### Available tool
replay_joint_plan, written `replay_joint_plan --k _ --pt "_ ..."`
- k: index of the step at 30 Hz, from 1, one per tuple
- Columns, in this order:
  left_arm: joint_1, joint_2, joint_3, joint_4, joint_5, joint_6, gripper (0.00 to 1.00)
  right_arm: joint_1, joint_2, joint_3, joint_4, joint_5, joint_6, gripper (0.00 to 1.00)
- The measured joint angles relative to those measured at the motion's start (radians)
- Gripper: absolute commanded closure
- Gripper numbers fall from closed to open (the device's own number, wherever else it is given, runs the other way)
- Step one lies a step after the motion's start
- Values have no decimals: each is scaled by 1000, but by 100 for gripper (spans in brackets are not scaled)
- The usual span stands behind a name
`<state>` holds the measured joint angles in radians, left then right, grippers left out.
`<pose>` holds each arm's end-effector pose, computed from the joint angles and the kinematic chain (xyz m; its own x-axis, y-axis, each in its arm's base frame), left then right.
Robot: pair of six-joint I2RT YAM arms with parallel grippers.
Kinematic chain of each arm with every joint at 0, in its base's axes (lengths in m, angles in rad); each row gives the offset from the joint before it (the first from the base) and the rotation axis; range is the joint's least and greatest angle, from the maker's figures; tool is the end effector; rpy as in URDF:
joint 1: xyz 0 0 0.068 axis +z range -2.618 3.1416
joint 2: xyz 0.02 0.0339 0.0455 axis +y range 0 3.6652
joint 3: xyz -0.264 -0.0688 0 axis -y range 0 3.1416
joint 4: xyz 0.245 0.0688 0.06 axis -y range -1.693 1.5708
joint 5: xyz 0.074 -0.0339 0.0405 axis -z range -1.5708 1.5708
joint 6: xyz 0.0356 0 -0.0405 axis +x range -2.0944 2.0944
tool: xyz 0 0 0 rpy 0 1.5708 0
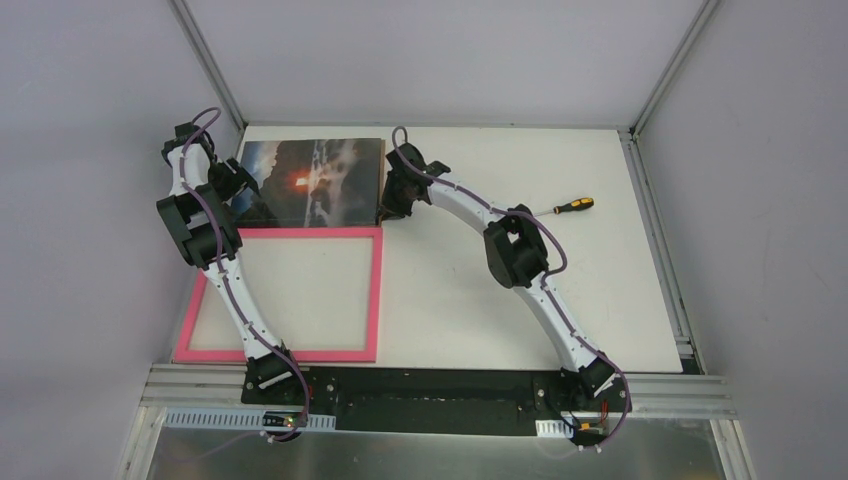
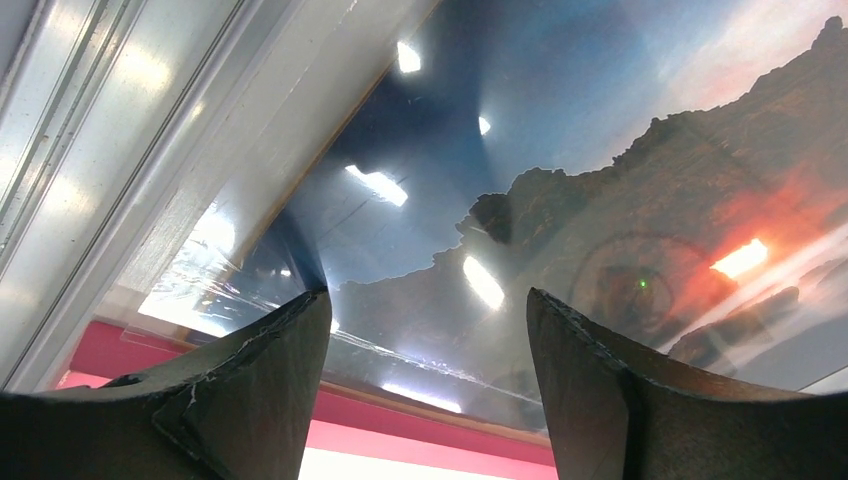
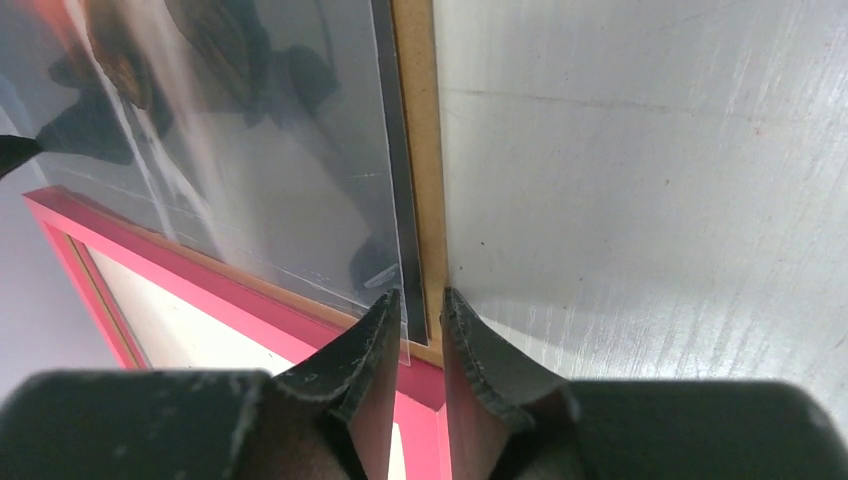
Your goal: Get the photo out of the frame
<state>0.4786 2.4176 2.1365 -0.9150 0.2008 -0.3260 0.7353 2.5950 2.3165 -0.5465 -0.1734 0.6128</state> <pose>0.4557 0.2284 0.1767 -0.6588 -0.6953 -0.2873 -0.6307 0.7186 -0.2930 0.4198 0.3880 0.1609 -0.8756 -0.0281 -0.4822 -0.2982 0.8167 0.4940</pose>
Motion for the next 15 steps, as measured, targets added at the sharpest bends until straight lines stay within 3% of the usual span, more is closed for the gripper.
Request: replay_joint_plan --k 8,10,15 --pt "-2 -10 -19 -2 1 1 20 -27 20 2 58 -57 105 76" --pt "-8 -12 -21 -5 -1 1 2 -38 25 2 82 -76 140 73" --pt "-26 -18 -25 -15 -2 -2 6 -61 32 2 145 -112 222 67"
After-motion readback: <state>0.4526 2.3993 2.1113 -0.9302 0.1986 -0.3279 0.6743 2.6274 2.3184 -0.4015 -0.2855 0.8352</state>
